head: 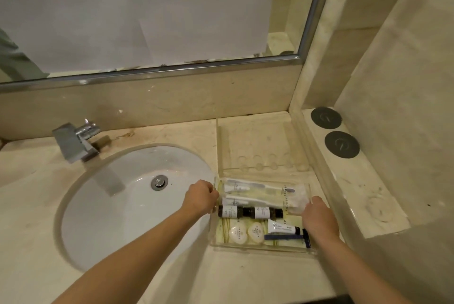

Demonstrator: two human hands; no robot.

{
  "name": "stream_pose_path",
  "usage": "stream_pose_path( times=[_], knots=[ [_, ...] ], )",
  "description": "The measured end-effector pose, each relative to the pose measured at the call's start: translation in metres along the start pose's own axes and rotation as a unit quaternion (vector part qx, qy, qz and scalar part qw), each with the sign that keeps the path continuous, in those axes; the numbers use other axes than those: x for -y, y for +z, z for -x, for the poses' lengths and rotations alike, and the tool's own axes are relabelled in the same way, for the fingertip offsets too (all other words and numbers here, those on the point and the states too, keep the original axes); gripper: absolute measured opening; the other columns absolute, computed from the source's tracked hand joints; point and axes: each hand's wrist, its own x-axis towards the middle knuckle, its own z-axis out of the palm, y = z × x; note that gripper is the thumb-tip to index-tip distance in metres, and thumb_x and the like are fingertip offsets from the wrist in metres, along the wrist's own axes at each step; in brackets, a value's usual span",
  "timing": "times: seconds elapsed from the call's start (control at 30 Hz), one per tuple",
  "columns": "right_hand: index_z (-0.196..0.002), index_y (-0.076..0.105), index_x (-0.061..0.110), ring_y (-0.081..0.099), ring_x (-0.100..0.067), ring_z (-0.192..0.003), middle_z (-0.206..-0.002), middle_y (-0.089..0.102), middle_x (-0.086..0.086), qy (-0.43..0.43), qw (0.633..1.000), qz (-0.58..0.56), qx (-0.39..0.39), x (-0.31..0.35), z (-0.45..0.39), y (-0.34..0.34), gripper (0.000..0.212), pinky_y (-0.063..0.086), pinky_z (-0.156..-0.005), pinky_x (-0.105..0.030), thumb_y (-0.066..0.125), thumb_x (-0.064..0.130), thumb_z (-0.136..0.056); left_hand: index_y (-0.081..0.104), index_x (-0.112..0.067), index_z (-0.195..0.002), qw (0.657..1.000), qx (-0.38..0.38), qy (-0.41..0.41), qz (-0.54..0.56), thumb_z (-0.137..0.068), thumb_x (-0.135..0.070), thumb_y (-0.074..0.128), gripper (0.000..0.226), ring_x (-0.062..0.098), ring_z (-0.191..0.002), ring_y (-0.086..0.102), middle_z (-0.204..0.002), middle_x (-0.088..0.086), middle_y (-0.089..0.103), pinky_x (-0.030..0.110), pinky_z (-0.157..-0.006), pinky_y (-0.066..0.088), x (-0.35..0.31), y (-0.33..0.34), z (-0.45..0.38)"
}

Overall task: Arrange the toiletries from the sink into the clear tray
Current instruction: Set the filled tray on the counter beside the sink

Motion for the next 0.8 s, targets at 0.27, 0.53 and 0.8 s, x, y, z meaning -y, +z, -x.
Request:
stream_pose_path(
  times=[0.27,0.53,0.8],
  knots=[
    [-0.11,0.056,0.005,0.05,-0.028,-0.077,-0.099,0.062,-0.015,0.003,0.999,0.003,-0.032,-0.004,-0.013,-0.014,0.029,0.038,-0.061,-0.032,0.032,0.014,-0.099,0.058,-0.01,-0.058,1.0,-0.011,-0.001,-0.021,-0.088,-0.009,0.048,0.031,0.021,-0.059,0.06,-0.066,0.011,0.069,0.031,-0.061,0.051,-0.019,0.017,-0.009],
    [-0.111,0.054,0.006,0.051,-0.03,-0.079,-0.1,0.062,-0.017,-0.004,1.0,-0.023,-0.019,0.005,-0.017,-0.007,0.028,0.039,-0.064,-0.032,0.03,0.014,-0.099,0.068,-0.003,-0.066,0.999,-0.026,-0.019,0.008,-0.088,-0.01,0.05,0.029,0.026,-0.061,0.067,-0.063,0.011,0.071,0.036,-0.069,0.058,-0.014,0.008,-0.02],
    [-0.091,0.048,0.011,0.054,-0.027,-0.072,-0.081,0.055,-0.009,-0.014,0.998,-0.053,0.012,0.016,-0.014,0.004,0.024,0.039,-0.057,-0.032,0.027,0.019,-0.099,0.069,-0.006,-0.085,0.993,-0.05,-0.065,0.081,-0.092,-0.015,0.05,0.022,0.025,-0.072,0.064,-0.081,0.012,0.071,0.039,-0.075,0.056,0.0,0.002,-0.027]
  ],
)
